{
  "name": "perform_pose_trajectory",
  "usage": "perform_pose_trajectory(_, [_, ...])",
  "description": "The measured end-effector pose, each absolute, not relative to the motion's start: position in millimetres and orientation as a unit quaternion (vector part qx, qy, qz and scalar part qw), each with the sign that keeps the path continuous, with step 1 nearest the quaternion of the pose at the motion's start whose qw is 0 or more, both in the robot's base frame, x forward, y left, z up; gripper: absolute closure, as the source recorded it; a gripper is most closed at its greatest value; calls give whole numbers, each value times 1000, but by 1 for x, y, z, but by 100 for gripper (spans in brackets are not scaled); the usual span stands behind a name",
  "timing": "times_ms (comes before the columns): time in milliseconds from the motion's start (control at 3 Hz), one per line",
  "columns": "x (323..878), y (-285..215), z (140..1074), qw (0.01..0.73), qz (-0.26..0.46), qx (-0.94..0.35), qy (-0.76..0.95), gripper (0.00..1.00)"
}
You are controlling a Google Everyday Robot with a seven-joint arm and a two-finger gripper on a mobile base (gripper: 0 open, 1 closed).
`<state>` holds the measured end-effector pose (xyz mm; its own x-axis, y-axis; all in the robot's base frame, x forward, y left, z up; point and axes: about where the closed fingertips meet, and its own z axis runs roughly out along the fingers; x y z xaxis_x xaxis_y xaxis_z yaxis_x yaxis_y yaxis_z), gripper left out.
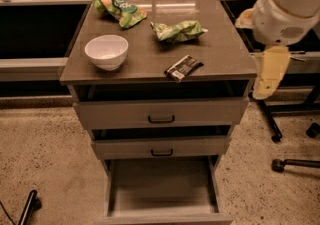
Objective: Place rxbar chocolate into bottom drawer
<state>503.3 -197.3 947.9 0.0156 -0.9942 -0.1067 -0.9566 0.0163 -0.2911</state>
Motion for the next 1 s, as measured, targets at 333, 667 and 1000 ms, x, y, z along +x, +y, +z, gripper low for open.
perform_pose_trajectory(333, [527,-178,930,166,-70,-759,626,0])
perform_pose_trajectory(667, [529,-176,932,169,-80,-783,593,0])
perform_pose_trajectory(1000, [528,-176,932,167,-80,-783,594,0])
